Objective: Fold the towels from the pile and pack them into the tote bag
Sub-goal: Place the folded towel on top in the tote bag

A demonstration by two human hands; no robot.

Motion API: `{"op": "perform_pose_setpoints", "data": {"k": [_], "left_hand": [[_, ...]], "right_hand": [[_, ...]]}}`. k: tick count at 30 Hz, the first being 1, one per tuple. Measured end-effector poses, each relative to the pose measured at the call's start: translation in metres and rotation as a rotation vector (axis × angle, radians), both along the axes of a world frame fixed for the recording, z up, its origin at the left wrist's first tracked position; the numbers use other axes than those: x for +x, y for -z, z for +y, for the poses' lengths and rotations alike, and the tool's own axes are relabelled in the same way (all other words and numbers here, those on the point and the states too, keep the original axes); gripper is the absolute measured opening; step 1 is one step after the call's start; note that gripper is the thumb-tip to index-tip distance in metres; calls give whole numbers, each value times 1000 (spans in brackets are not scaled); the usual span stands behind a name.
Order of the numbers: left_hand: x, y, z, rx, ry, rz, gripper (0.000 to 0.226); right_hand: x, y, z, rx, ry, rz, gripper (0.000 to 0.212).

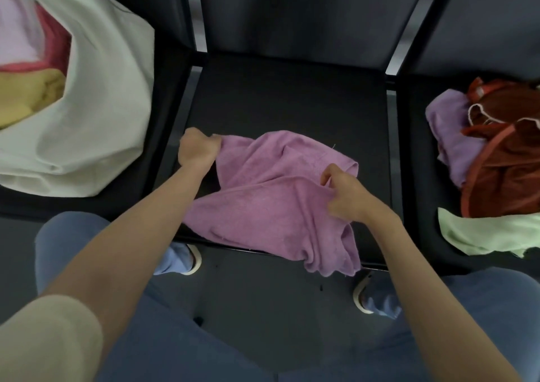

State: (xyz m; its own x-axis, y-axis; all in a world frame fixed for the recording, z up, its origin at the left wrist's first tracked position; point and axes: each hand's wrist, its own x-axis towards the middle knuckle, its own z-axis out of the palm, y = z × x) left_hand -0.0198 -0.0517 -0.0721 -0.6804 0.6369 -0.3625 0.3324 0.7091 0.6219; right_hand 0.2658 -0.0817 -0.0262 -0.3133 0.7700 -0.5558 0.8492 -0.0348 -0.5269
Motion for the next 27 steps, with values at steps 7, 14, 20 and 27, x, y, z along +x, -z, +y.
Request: {"op": "perform_pose_setpoints", "data": {"k": [7, 14, 20, 27], "left_hand": [[30, -16, 11, 206, -30, -205, 9], [79, -69, -25, 329, 29, -612, 11], [103, -112, -61, 393, 279, -509, 9], [122, -174, -96, 477, 563, -554, 10]], "right_hand": [[29, 5, -5, 354, 76, -108, 15], [38, -21, -30, 588, 161, -33, 8], [26, -57, -62, 619, 60, 232, 17], [18, -111, -86, 746, 99, 412, 22]]}}
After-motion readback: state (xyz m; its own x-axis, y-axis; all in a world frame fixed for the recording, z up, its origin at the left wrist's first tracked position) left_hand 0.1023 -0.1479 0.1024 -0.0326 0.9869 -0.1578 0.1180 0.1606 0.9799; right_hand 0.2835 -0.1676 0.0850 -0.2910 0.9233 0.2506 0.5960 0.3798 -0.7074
